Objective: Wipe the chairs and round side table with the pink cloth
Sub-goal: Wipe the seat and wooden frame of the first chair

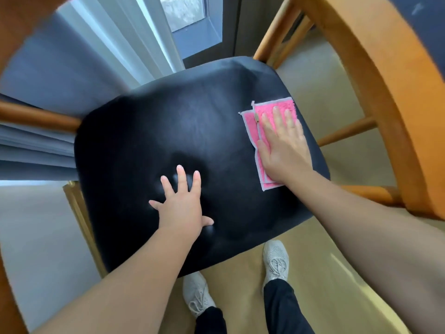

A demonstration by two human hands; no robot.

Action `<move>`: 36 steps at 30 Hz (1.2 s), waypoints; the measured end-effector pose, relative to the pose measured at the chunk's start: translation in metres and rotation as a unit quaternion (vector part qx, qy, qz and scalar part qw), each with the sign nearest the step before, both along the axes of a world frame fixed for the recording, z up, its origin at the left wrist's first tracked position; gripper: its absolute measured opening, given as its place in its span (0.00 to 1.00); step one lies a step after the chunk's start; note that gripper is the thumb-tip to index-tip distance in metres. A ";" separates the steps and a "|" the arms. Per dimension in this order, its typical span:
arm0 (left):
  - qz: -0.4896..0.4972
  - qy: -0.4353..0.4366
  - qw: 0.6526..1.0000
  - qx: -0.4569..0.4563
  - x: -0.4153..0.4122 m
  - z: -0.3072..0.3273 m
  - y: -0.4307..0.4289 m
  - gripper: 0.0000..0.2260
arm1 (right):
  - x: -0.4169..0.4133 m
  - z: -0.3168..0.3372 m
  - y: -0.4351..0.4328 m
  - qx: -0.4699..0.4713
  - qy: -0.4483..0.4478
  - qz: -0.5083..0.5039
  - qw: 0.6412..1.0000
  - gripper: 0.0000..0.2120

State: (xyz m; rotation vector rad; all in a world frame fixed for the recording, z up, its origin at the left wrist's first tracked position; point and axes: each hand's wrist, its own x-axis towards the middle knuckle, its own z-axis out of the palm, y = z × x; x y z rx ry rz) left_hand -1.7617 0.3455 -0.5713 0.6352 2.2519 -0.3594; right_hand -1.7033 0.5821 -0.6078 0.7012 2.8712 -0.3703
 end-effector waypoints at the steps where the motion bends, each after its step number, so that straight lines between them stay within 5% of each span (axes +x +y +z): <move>1: -0.003 0.002 1.000 0.002 0.000 0.000 0.000 0.52 | 0.016 0.001 -0.003 -0.007 -0.008 -0.017 1.000 0.27; 8: 0.011 0.005 1.000 0.018 -0.001 0.004 -0.001 0.52 | 0.128 -0.008 -0.030 -0.007 -0.041 -0.093 0.995 0.29; 16: 0.012 -0.007 0.999 0.036 0.003 0.008 0.003 0.52 | 0.118 -0.007 -0.025 -0.007 -0.043 -0.087 0.995 0.30; 26: -0.004 -0.019 1.000 0.015 -0.002 0.004 0.004 0.51 | -0.026 0.000 0.014 0.069 -0.048 0.009 0.996 0.30; 36: -0.008 -0.042 0.999 -0.001 -0.002 0.004 0.007 0.49 | -0.154 -0.005 0.044 0.049 -0.003 0.068 0.996 0.27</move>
